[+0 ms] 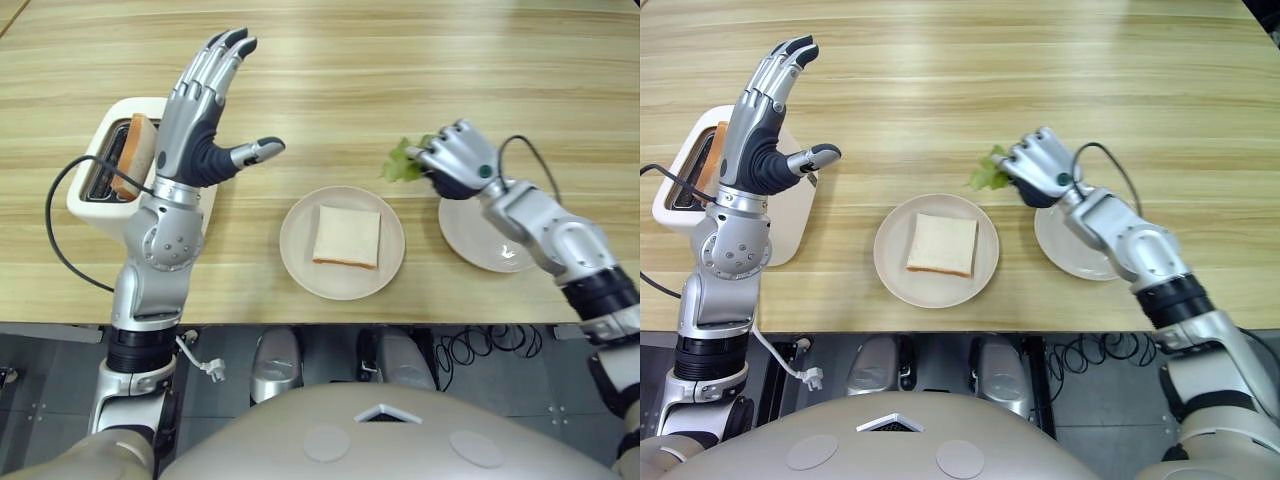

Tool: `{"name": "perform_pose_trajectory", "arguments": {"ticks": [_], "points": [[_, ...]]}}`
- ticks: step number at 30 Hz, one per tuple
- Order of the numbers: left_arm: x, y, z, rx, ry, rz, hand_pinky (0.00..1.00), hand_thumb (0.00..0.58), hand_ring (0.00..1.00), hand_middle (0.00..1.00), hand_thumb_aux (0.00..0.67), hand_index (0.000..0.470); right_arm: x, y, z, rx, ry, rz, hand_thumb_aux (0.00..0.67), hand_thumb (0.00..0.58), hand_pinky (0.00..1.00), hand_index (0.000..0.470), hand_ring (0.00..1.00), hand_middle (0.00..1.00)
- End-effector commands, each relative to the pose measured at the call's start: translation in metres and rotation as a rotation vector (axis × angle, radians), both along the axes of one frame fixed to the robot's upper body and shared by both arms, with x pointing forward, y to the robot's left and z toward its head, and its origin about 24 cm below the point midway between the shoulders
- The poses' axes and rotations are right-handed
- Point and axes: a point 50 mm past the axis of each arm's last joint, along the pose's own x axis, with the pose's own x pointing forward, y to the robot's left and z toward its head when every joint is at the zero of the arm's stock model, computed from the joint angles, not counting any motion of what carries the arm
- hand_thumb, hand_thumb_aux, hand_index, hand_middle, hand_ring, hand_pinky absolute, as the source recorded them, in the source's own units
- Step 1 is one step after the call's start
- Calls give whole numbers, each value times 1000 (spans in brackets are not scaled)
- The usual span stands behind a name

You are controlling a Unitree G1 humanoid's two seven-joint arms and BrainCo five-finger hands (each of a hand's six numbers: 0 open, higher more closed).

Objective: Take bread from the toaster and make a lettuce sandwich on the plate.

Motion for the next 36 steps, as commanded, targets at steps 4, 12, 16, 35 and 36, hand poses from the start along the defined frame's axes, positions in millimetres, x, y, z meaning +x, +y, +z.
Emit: {"name": "perform_pose_trajectory", "arguments": {"ticks": [4, 12, 16, 35, 36], "points": [[1, 6, 1, -11, 4, 19, 0, 0, 0, 0, 0, 0, -3, 40, -40, -37, 143, 129, 670, 580, 1000, 460, 1000, 1000], [2, 9, 2, -25, 5, 33, 0, 0, 0, 0, 0, 0, -23, 46, -89, -105, 321, 196, 670, 580, 1000, 460, 1000, 1000], [2, 9, 1, -34, 8, 34, 0, 0, 0, 0, 0, 0, -31, 48, -98, -125, 351, 223, 670, 580, 1000, 460, 1000, 1000], [16, 42, -18, 72, 147, 185, 0, 0, 0, 0, 0, 0, -46, 52, -84, -48, 326, 253, 0, 0, 0, 0, 0, 0], [16, 47, -18, 85, 159, 203, 0, 0, 0, 0, 0, 0, -45, 51, -81, -37, 318, 247, 0, 0, 0, 0, 0, 0]]}}
